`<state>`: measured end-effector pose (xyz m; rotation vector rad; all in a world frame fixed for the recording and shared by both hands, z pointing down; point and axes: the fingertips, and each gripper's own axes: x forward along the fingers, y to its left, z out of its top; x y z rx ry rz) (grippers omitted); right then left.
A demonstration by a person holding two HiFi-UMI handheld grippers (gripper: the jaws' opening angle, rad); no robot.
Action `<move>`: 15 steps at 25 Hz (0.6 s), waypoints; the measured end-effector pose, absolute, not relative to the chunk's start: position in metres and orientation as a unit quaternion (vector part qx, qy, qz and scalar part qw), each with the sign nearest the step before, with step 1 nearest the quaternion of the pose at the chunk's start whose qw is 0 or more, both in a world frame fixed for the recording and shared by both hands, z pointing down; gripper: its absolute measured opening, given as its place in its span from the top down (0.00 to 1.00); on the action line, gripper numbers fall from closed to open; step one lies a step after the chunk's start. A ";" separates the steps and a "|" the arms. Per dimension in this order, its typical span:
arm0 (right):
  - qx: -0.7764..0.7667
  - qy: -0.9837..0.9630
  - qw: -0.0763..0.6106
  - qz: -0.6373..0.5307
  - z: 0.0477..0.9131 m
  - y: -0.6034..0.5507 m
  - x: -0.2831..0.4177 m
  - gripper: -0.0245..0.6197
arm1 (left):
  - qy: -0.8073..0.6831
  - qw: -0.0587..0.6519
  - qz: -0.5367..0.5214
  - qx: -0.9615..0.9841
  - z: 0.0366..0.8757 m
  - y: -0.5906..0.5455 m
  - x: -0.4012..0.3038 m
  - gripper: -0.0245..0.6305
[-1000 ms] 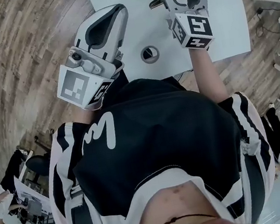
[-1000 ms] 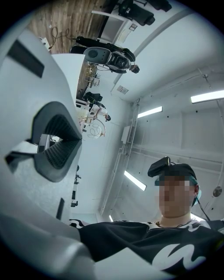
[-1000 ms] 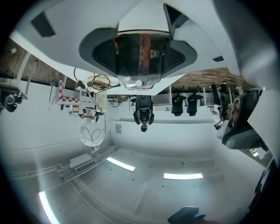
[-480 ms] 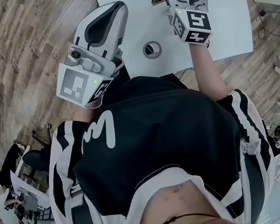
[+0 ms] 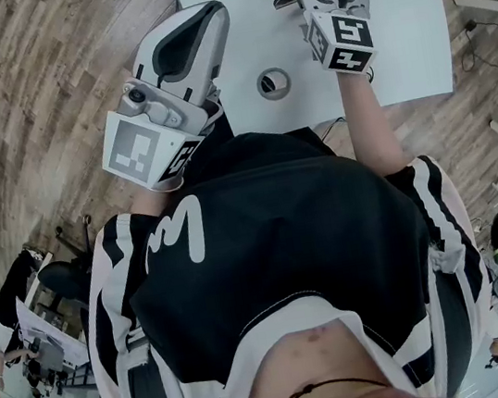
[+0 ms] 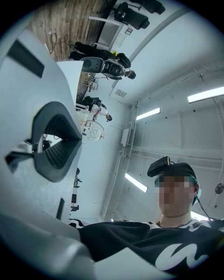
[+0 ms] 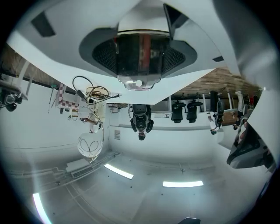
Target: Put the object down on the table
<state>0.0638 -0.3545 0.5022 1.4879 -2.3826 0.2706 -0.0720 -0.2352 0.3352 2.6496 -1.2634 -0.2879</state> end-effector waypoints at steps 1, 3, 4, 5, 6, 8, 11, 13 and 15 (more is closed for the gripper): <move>0.521 -0.833 0.161 0.096 0.504 -0.354 0.065 0.51 | -0.428 0.096 -0.097 0.894 0.335 -0.234 -0.072 0.96; 0.521 -0.832 0.164 0.100 0.508 -0.354 0.067 0.51 | -0.430 0.096 -0.096 0.893 0.336 -0.233 -0.072 0.96; 0.521 -0.831 0.165 0.103 0.510 -0.355 0.067 0.51 | -0.431 0.096 -0.096 0.892 0.336 -0.233 -0.073 0.96; 0.521 -0.831 0.165 0.105 0.511 -0.355 0.067 0.51 | -0.432 0.095 -0.096 0.892 0.336 -0.233 -0.074 0.96; 0.521 -0.831 0.165 0.106 0.512 -0.355 0.067 0.51 | -0.434 0.095 -0.096 0.891 0.336 -0.233 -0.075 0.96; 0.521 -0.830 0.166 0.106 0.513 -0.356 0.067 0.51 | -0.436 0.094 -0.096 0.890 0.335 -0.233 -0.076 0.96; 0.519 -0.831 0.171 0.105 0.515 -0.355 0.065 0.51 | -0.438 0.094 -0.097 0.889 0.335 -0.230 -0.077 0.96; 0.517 -0.832 0.175 0.105 0.517 -0.353 0.063 0.51 | -0.439 0.094 -0.097 0.888 0.336 -0.228 -0.079 0.96; 0.514 -0.832 0.178 0.106 0.519 -0.352 0.061 0.51 | -0.440 0.094 -0.097 0.887 0.335 -0.228 -0.081 0.96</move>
